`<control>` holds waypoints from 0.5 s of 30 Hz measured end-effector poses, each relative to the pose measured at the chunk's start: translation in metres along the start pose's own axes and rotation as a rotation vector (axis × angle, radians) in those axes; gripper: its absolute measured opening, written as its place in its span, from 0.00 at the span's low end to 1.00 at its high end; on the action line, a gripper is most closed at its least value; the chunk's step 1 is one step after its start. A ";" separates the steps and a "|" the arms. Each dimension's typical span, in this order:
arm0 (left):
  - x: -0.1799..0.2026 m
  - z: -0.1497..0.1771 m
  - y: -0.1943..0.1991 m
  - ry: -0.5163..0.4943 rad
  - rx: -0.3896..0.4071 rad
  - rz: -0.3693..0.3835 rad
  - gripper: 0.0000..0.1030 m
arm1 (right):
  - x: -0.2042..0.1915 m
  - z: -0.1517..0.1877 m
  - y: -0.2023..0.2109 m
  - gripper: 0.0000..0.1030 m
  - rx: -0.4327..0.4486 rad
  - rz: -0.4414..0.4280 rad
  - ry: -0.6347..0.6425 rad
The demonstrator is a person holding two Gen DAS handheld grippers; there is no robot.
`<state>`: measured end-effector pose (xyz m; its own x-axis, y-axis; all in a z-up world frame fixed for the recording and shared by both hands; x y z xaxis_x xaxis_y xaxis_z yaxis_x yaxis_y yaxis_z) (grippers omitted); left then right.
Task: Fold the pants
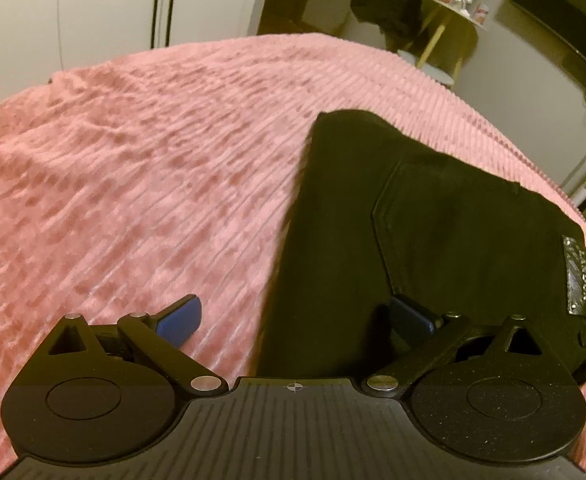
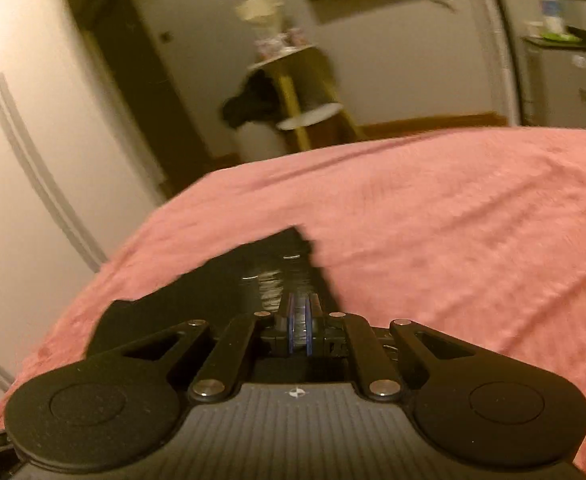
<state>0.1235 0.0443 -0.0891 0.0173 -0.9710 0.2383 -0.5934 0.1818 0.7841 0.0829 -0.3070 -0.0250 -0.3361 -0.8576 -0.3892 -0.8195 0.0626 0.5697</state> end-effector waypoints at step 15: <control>0.037 0.009 0.000 -0.161 -0.035 0.096 1.00 | -0.021 0.072 -0.027 0.00 -0.238 0.034 0.146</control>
<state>0.1164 0.0069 -0.0854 -0.1685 -0.9607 0.2206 -0.5581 0.2774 0.7820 0.0785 -0.2541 -0.0847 -0.2768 -0.9227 -0.2682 -0.6712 -0.0141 0.7411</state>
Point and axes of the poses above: each gripper's, at about its wrist camera, not at the fingertips, and y roughly against the way its jaws point, x to its right, z to its underside, the point moved 8 cm from there along -y, roughly the way its jaws point
